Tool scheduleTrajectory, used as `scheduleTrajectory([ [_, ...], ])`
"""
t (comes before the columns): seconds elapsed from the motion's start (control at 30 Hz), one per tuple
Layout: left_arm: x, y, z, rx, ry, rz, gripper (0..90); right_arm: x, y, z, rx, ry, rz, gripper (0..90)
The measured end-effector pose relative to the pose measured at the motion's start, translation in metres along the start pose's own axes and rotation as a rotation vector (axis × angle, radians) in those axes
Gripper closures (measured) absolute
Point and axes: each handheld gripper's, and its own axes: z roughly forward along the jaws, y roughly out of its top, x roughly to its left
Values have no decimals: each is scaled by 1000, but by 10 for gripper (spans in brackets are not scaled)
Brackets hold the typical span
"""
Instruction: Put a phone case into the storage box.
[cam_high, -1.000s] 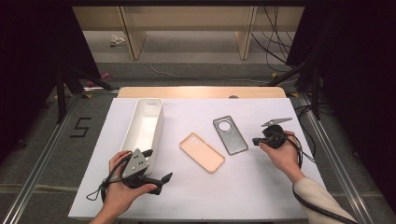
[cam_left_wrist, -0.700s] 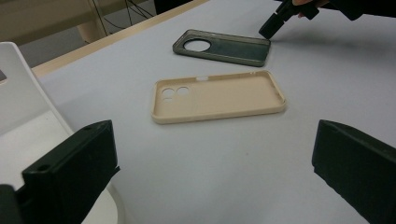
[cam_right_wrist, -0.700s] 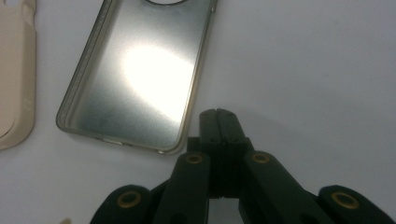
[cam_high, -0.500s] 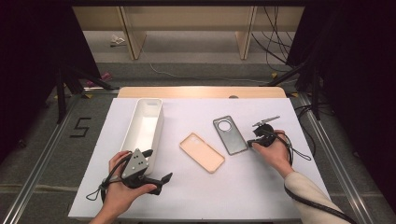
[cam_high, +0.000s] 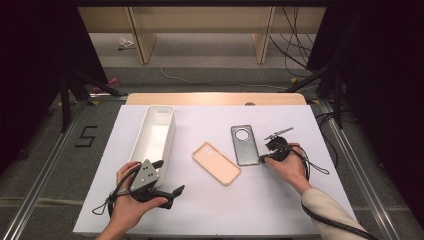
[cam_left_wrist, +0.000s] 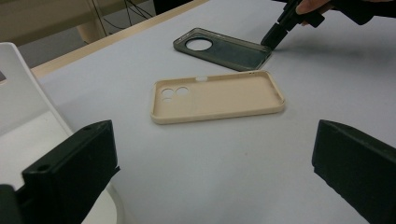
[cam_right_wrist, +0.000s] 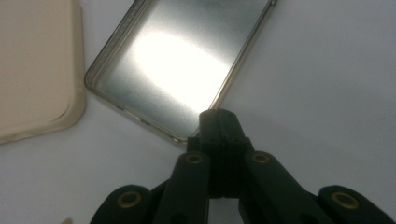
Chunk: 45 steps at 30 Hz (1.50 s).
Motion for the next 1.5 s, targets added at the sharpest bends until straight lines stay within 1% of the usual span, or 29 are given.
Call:
scheduleTrajectory([
  [0.1, 0, 0, 0, 0, 0, -1, 0, 2, 0, 1, 2, 3, -8, 900],
  [0.33, 0, 0, 0, 0, -1, 0, 0, 4, 0, 1, 3, 14, 0, 900],
  [0.47, 0, 0, 0, 0, -1, 0, 0, 5, 1, 1, 2, 13, -14, 900],
  [0.9, 0, 0, 0, -2, -1, 1, 0, 8, 2, 2, 3, 25, -17, 900],
  [1.0, 0, 0, 0, -2, -1, 1, 0, 8, 2, 2, 5, 27, -21, 900],
  [1.03, 0, 0, 0, -3, -1, 1, 0, 8, 2, 2, 8, 22, -29, 900],
  [1.1, 0, 0, 0, -4, -2, 0, 0, 8, 3, 0, 7, -11, -77, 900],
  [1.13, 0, 0, 0, -4, -2, 0, 0, 8, 4, -3, -1, -28, -114, 878],
  [1.17, 0, 0, -1, -4, -2, 1, 0, 8, 6, -5, -7, -41, -158, 826],
  [1.2, -1, 0, 0, -4, -3, 1, 0, 9, 8, -7, 4, -45, -210, 770],
  [1.23, -1, 0, 0, -2, -3, 2, 0, 10, 10, -9, 13, -44, -272, 719],
  [1.3, -1, 0, 0, -1, -3, 3, 0, 14, 13, -10, 15, -52, -406, 603],
  [1.33, -1, 0, 0, -2, -2, 2, 0, 16, 14, -10, 31, -55, -460, 538],
  [1.37, -1, 0, 0, -2, -2, 2, 0, 20, 17, -10, 55, -74, -536, 507],
  [1.43, -1, 0, 0, -2, -3, 3, 0, 27, 20, -11, 67, -91, -614, 464],
  [1.47, -1, 0, 0, -2, -3, 3, 0, 27, 20, -11, 67, -91, -614, 464],
  [1.5, -1, 0, 0, -2, -3, 2, 0, 33, 23, -9, 99, -84, -671, 438],
])
